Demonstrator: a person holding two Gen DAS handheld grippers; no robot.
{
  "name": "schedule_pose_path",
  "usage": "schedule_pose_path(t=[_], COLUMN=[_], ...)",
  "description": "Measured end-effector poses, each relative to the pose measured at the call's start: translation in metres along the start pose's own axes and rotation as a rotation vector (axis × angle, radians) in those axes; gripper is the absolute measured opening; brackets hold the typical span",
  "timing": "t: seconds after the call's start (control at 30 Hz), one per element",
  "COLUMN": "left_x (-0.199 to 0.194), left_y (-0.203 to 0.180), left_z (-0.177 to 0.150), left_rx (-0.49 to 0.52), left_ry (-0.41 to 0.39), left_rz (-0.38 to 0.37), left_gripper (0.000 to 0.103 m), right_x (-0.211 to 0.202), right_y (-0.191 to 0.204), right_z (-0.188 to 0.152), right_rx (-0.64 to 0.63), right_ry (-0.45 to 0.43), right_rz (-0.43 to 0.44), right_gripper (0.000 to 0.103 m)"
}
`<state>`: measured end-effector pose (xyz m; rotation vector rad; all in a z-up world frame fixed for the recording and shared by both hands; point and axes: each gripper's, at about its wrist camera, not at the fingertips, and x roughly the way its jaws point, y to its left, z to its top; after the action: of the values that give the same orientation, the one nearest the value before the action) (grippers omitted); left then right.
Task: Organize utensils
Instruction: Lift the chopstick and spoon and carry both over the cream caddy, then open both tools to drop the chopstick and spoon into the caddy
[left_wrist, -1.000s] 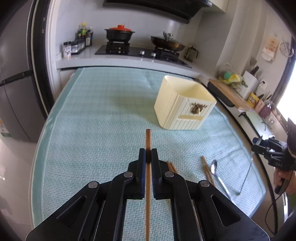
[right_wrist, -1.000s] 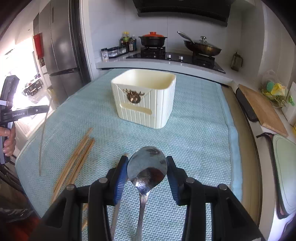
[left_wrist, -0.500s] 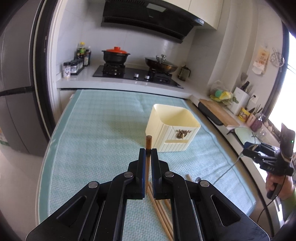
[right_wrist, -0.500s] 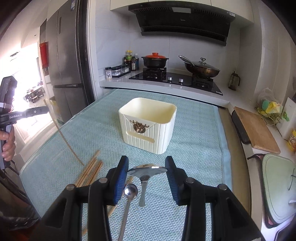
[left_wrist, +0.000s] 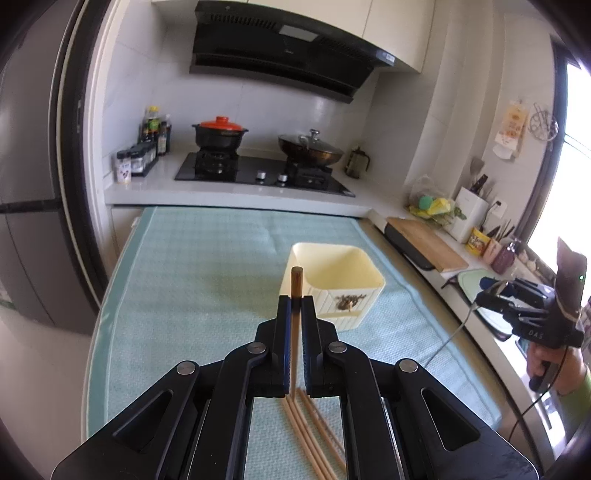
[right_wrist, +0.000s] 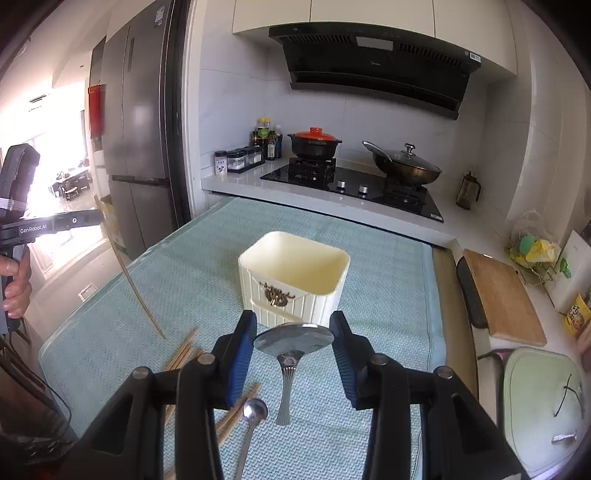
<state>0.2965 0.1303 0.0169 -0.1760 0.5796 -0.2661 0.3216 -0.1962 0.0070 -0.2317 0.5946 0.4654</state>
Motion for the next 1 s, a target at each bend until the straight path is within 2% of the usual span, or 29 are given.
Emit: schedule_pose_path(t=[0.27,0.4,0.5,0.6,0.8,1.0], left_x=[0.005,0.026,0.055,0.093,0.172,0.213], left_y=[-0.031,-0.049,-0.056,-0.057,-0.044,-0.038], left_z=[0.077,0.114,0.129,0.131,0.104,0.081], left_rx=[0.076,0.093,0.093,0.072,-0.005,-0.026], left_ry=[-0.098,-0.133,-0.129,-0.080,0.084,0.179], left_rz=[-0.016,-0.027,-0.029,-0.033,-0.035,0.009], left_gripper=[0.003,0.003,0.003,0.003,0.003,0.004], right_x=[0.006,0.023,0.048,0.083,0.165,0.213], right_y=[-0.009,-0.015,-0.019,-0.025,-0.044,-0.060], right_z=[0.075,0.113,0.131,0.134,0.112,0.090], right_rx=[-0.029,-0.032,-0.025,0.000,0.092,0.166], right_ry=[-0.085,-0.140,-0.156,-0.123,0.058,0.162], right_rz=[-0.031,-0.056,-0.054,-0.037,0.013,0.012], right_gripper=[0.042,0.042,0.042,0.042,0.042,0.042])
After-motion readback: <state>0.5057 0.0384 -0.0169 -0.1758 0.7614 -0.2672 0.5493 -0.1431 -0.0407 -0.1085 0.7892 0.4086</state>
